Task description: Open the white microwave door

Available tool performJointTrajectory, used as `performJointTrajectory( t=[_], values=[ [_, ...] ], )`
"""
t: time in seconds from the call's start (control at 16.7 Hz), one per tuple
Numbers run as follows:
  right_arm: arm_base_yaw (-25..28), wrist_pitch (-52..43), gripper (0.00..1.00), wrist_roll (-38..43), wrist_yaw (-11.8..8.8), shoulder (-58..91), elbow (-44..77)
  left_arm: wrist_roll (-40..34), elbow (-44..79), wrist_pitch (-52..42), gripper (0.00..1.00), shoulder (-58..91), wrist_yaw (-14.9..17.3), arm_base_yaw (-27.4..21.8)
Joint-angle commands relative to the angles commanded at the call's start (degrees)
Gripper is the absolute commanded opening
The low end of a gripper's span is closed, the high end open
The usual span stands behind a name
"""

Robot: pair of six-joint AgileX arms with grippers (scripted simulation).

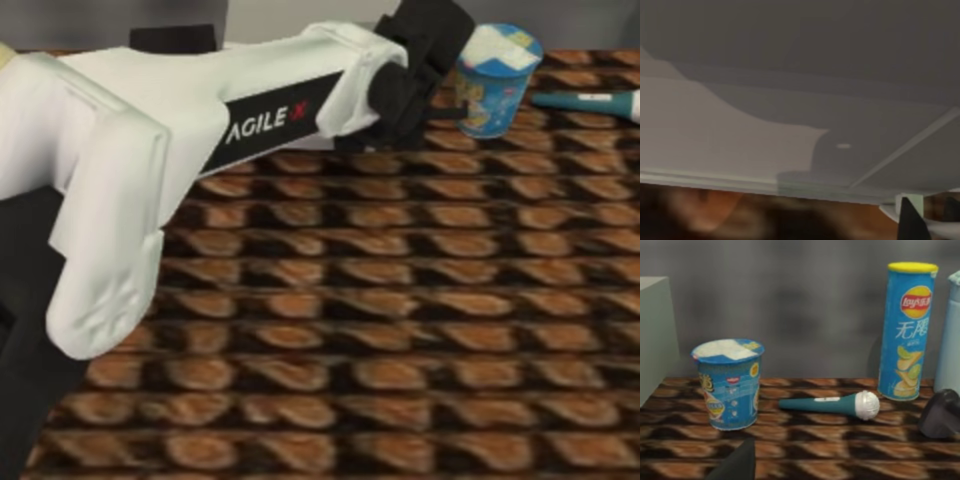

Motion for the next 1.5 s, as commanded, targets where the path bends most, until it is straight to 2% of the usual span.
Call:
performJointTrajectory(
  t=[0.72, 1.5],
  values=[
    [0.0, 0.0, 1.0, 0.0, 0.0, 0.0, 0.0, 2.61, -4.95, 3.28, 0.0, -2.74, 1.61, 0.14],
    [0.0, 0.0, 1.0, 0.0, 0.0, 0.0, 0.0, 2.67, -5.05, 3.32, 0.0, -2.79, 1.64, 0.16]
  ],
)
